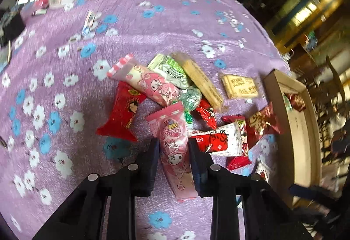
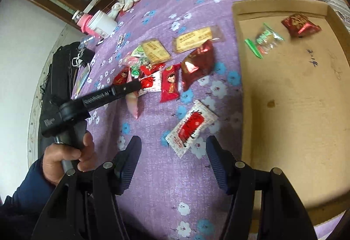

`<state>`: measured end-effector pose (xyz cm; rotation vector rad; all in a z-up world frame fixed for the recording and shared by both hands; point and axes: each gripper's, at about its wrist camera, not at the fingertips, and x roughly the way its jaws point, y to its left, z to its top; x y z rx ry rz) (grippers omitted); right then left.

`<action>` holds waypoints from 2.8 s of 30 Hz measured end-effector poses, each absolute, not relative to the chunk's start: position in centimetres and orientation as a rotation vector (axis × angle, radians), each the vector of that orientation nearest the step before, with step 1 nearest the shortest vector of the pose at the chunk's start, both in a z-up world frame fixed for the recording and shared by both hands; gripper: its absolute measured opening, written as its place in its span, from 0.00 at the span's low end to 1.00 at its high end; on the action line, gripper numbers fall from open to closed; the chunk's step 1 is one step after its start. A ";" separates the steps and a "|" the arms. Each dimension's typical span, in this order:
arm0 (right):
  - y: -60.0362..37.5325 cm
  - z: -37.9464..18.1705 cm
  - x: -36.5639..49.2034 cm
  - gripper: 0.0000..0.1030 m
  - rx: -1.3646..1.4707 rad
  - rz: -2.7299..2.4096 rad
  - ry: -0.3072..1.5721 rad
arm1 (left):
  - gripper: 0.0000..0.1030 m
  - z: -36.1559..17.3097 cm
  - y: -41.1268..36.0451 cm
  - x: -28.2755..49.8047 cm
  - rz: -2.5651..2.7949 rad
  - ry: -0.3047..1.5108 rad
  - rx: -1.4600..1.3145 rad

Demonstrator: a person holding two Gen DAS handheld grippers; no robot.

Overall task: Organize snacks
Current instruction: 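Grasp the pink cartoon snack pouch with the left gripper, then grasp the white-and-red packet with the right gripper and lift it, then carry pink pouch in left gripper while right carries white-red packet over tray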

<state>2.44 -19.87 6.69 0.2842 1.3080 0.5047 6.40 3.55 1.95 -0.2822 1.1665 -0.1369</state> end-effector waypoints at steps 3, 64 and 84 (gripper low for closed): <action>-19.5 6.5 2.6 0.59 0.277 0.491 1.317 | 0.25 1.9 3.5 4.9 -0.171 1.163 -0.230; -5.9 3.0 3.8 0.40 -0.156 0.582 1.405 | 0.22 2.8 7.3 -2.6 -0.198 1.120 -0.147; -11.5 5.3 1.6 0.22 0.029 0.514 1.253 | 0.23 3.1 6.0 -2.3 -0.260 1.095 -0.186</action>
